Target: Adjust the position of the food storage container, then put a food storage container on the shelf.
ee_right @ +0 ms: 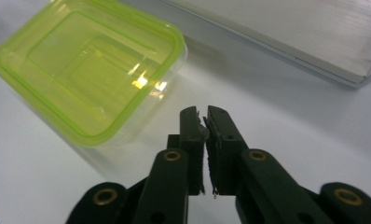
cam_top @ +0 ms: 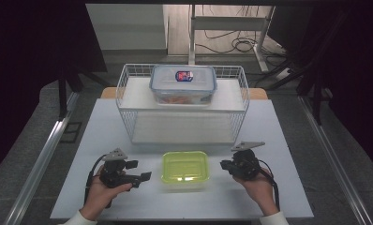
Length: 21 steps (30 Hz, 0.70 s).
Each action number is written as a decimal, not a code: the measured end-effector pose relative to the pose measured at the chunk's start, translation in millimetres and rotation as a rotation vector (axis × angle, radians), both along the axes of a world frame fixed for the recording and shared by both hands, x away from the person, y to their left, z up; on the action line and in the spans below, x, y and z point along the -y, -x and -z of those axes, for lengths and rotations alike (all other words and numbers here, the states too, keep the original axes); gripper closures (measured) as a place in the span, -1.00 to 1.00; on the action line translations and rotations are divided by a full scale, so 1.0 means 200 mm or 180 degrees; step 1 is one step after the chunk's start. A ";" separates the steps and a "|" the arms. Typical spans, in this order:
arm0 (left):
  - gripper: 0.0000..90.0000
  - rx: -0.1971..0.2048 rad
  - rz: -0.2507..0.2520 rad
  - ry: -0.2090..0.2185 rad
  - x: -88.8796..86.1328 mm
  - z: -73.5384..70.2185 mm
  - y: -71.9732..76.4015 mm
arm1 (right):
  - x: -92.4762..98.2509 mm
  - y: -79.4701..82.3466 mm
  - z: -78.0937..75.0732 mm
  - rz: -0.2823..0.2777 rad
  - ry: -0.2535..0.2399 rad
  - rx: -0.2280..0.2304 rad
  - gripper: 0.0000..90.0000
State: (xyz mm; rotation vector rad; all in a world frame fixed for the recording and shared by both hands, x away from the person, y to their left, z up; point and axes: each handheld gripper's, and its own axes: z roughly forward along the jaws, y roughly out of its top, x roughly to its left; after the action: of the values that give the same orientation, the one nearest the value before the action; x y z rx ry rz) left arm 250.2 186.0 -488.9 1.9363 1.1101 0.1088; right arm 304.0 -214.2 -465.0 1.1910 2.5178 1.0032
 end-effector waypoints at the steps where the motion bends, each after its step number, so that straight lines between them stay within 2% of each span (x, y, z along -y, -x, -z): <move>1: -0.51 -0.0003 0.0000 -0.0005 0.01 0.00 0.00 | 0.00 0.00 0.00 0.0006 -0.0009 0.0002 0.77; 5: -0.52 -0.0035 -0.0005 0.0006 0.03 -0.01 -0.02 | 0.00 0.00 0.00 -0.0003 -0.0149 -0.0011 0.42; 11: -0.53 -0.0055 -0.0018 0.0041 0.06 -0.02 -0.05 | 0.00 -0.01 -0.01 0.0053 -0.0275 -0.0060 0.14; 17: -0.54 -0.0089 -0.0038 0.0046 0.10 -0.02 -0.08 | 0.01 -0.02 -0.01 0.0106 -0.0373 -0.0127 0.03; 21: -0.54 -0.0142 -0.0031 0.0116 0.14 -0.03 -0.12 | 0.00 -0.02 -0.01 0.0108 -0.0445 -0.0157 0.01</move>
State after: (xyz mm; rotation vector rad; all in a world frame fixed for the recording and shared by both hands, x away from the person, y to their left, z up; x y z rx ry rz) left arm 274.0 159.0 -483.5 1.9092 1.1434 0.0507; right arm 308.7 -214.9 -462.7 1.3072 2.4907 1.1723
